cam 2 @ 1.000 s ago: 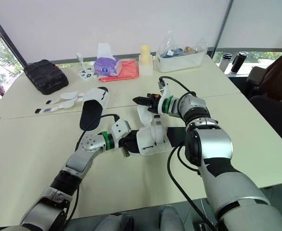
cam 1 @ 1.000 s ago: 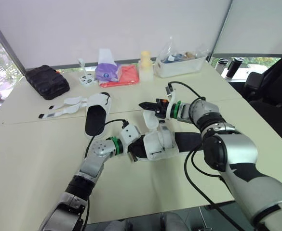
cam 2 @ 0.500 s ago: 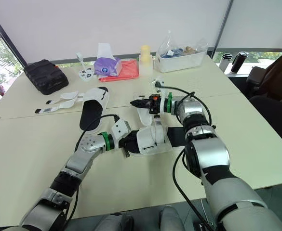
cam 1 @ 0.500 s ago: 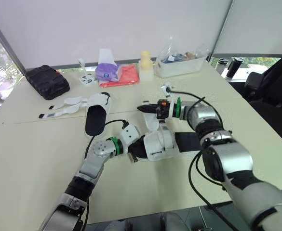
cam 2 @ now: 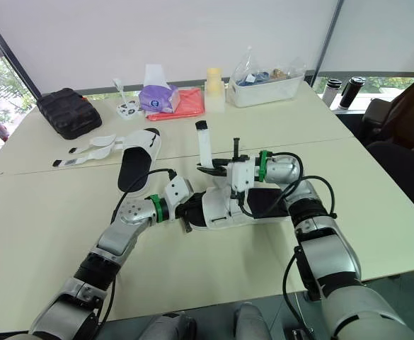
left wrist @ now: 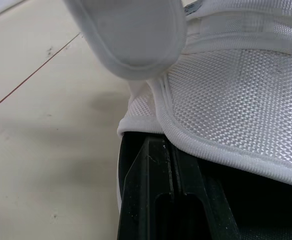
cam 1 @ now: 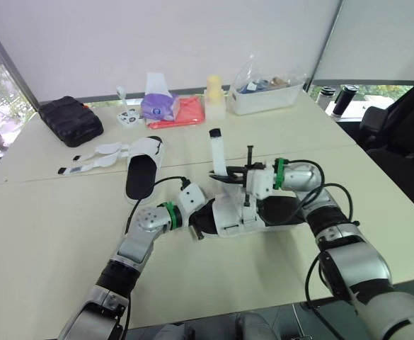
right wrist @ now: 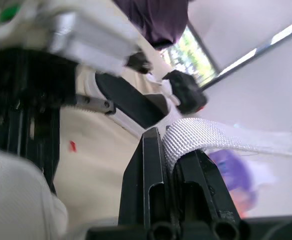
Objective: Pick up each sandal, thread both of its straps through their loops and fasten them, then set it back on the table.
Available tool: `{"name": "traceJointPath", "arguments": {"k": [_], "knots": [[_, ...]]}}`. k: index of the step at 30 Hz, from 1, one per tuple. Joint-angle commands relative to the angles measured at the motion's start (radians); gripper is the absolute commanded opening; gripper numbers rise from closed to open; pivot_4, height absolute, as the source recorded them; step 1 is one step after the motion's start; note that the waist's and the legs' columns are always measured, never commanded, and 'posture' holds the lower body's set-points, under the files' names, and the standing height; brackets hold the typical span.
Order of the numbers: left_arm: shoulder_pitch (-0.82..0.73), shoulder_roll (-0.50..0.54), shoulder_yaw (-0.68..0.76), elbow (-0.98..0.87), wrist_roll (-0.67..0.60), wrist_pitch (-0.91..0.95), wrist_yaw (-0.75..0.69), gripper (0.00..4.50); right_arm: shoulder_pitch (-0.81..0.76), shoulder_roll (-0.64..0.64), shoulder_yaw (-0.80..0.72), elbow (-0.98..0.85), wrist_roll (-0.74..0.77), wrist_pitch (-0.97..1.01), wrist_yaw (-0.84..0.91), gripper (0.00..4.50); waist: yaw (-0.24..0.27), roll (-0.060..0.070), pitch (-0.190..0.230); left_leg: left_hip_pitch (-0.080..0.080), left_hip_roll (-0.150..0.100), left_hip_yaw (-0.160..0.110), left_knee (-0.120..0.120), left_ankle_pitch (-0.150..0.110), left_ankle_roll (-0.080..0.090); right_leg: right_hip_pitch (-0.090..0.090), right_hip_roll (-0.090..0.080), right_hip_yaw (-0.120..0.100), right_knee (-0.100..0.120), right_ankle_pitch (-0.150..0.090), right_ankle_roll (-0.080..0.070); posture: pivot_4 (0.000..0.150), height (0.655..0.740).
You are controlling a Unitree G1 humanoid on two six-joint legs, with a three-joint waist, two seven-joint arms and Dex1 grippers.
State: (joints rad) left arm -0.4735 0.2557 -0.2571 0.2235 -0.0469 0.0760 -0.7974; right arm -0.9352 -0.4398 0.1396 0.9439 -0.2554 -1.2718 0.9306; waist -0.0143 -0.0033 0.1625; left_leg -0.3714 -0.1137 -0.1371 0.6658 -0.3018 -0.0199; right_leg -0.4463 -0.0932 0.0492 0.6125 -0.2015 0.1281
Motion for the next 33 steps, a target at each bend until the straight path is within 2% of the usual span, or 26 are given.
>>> {"name": "traceJointPath", "arguments": {"k": [1, 7, 13, 16, 21, 23, 33], "knots": [[-0.001, -0.001, -0.02, 0.012, 0.003, 0.005, -0.02, 0.0, -0.068, -0.034, -0.038, -0.011, -0.156, -0.199, -0.169, 0.05, -0.003, 0.0, 0.0, 0.0, 0.0, 0.0, 0.0, 0.0, 0.0, 0.0, 0.0, 0.0, 0.0, 0.0, 0.0, 0.15, 0.74], [-0.015, -0.01, -0.025, 0.022, 0.003, 0.005, -0.025, 0.0, -0.077, -0.091, -0.053, -0.04, -0.5, -0.253, -0.473, 0.05, -0.001, 0.0, 0.0, 0.001, 0.001, 0.0, 0.0, 0.0, -0.001, 0.0, 0.002, 0.001, 0.001, 0.0, 0.0, 0.15, 0.74], [-0.009, -0.012, -0.028, 0.015, 0.004, 0.008, -0.03, 0.0, -0.108, -0.158, 0.069, -0.088, -0.833, -0.126, -0.935, 0.05, -0.001, 0.0, 0.0, 0.001, 0.0, 0.001, 0.0, 0.001, -0.001, 0.0, 0.002, 0.002, 0.001, 0.0, 0.0, 0.15, 0.74], [-0.008, -0.01, -0.026, 0.011, 0.004, 0.011, -0.032, 0.0, -0.145, -0.188, 0.161, -0.06, -0.915, -0.076, -1.1, 0.98, 0.0, 0.0, 0.0, 0.001, 0.0, 0.002, 0.0, 0.001, -0.001, -0.001, 0.002, 0.002, 0.002, 0.0, 0.0, 0.15, 0.74], [-0.005, -0.01, -0.025, 0.004, 0.005, 0.016, -0.034, 0.0, -0.18, -0.224, 0.278, -0.047, -0.989, -0.013, -1.35, 3.53, -0.001, 0.0, 0.0, 0.001, 0.001, 0.002, -0.001, 0.001, -0.001, -0.001, 0.002, 0.003, 0.001, 0.0, -0.001, 0.15, 0.74], [-0.005, -0.012, -0.027, 0.0, 0.004, 0.019, -0.035, 0.0, -0.185, -0.242, 0.298, -0.023, -0.957, -0.026, -1.364, 4.48, -0.001, 0.0, 0.0, 0.001, 0.001, 0.002, -0.001, 0.001, -0.001, -0.001, 0.002, 0.003, 0.001, 0.0, -0.001, 0.15, 0.74], [-0.013, -0.017, -0.033, 0.013, 0.004, 0.012, -0.048, 0.0, -0.116, -0.391, 0.351, -0.072, -0.904, -0.011, -1.363, 4.48, -0.001, 0.0, 0.0, 0.002, 0.001, 0.003, -0.001, 0.001, -0.001, 0.001, 0.002, 0.003, 0.0, 0.0, -0.001, 0.15, 0.74]]}}
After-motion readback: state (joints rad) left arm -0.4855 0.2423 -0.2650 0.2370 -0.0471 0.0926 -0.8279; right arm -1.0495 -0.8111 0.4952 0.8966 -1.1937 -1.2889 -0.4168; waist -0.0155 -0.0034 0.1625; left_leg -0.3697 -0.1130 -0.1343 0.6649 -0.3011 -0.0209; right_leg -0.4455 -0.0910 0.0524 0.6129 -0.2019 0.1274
